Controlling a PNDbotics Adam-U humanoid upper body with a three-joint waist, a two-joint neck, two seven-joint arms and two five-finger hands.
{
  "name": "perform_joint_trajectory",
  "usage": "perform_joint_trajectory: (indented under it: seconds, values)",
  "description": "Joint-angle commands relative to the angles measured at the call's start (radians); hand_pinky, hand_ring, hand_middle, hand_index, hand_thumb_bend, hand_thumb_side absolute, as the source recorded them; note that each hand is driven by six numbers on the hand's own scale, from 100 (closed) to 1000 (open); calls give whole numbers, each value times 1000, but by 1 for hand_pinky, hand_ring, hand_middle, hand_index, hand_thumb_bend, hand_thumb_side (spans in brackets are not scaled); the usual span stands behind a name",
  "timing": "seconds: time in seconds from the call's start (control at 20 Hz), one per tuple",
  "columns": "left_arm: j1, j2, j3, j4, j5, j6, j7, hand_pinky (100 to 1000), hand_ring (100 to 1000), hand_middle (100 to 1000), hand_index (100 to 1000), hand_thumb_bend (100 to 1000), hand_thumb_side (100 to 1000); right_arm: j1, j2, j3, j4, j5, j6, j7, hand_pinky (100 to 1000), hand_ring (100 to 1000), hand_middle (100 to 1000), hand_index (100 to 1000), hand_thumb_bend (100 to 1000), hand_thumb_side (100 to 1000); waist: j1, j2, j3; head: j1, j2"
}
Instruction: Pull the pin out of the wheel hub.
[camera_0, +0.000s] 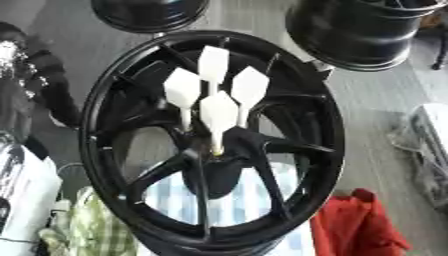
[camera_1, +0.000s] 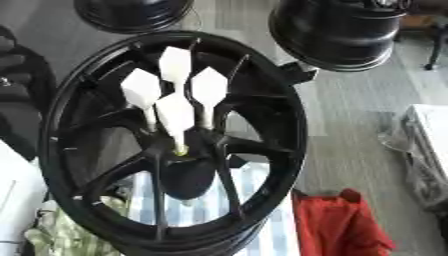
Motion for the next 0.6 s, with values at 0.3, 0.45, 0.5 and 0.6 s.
perform_joint_trajectory:
  seconds: [0.3, 0.45, 0.5, 0.6]
  values:
    - [-22, 73, -3, -47, 4, 2, 2, 691, 778, 779, 787, 100, 830, -93, -114, 88, -52, 117, -96, 205, 900, 813, 818, 842, 100, 311, -3, 1, 10, -29, -28]
    - [-24, 77, -3, -52, 10, 5, 3, 691, 777, 779, 787, 100, 830, -133, -103, 131, -46, 155, -122, 267, 901, 817, 822, 847, 101, 320, -7, 1, 12, -35, -31]
    - [-24, 77, -4, -52, 12, 7, 3, 691, 778, 779, 786, 100, 831, -146, -95, 142, -42, 162, -130, 285, 902, 819, 824, 849, 110, 326, -8, 0, 13, -37, -31]
    - [-26, 78, -5, -53, 14, 10, 2, 690, 778, 779, 786, 100, 830, -167, -81, 160, -32, 167, -142, 320, 904, 820, 826, 850, 116, 328, -9, -1, 14, -40, -30]
